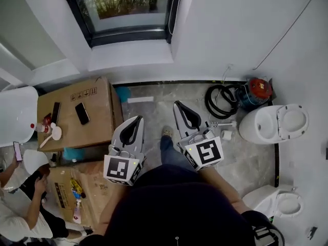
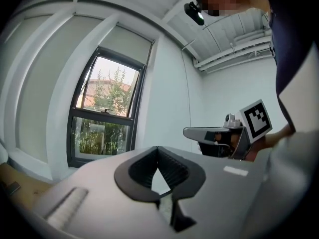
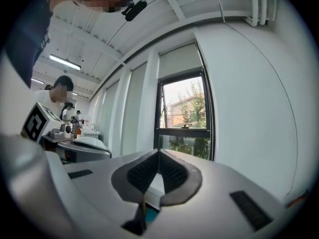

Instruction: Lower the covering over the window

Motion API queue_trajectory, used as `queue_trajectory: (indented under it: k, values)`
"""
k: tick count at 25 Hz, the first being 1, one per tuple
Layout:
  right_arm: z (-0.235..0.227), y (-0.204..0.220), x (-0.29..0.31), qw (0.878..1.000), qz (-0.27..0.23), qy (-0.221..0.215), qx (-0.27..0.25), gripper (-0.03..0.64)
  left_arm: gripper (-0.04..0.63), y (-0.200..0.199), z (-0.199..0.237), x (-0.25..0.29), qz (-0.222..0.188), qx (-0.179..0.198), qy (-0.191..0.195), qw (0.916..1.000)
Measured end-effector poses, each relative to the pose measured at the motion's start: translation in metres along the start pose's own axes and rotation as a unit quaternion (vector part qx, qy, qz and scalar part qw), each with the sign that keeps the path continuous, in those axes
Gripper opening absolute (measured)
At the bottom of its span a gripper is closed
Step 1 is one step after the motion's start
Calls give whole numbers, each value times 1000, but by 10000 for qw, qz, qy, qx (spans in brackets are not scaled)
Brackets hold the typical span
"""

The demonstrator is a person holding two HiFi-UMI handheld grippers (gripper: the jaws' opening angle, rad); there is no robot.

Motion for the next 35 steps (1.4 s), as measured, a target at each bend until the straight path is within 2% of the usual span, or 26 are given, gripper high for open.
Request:
queue_trajectory:
  k: [4, 6, 9, 12, 15, 19, 25, 35]
  values:
    - [-59, -23, 55, 9997, -129, -149, -107, 14, 9, -30, 28, 71, -264, 175, -89, 9995]
    - [-89, -29, 77, 9997, -147, -163, -141, 12, 9, -39, 37, 105, -343, 138, -126, 9992]
    - [-131, -34, 106, 9994, -209, -191, -192, 13, 9, -43, 48, 152, -528, 78, -162, 9984]
    - [-163, -36, 129, 9991, -257, -180, -302, 14, 9, -43, 56, 189, -540, 99, -90, 9985]
    - [-186, -32, 137, 9994, -212, -26, -285, 12, 9, -43, 63, 215, -532, 70, 15, 9986]
    - [-219, -28, 138, 9995, -55, 303, -49, 12, 9, -52, 71, 254, -716, 106, 192, 9972]
    - [-249, -21, 153, 9990, -21, 436, 25, 12, 9, -66, 91, 308, -834, 113, 321, 9959]
    - [-294, -51, 226, 9973, -177, 576, -420, 13, 9, -90, 143, 407, -996, 90, 664, 9928]
Point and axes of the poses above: the fingertips, and each gripper's own axes: x forward along the fingers, z to its left, y out of its underside, the point moved 9 cm from there along -x, backward along the fingers, and after that the axes turned 5 degrees about x, right-handed, at the moved point
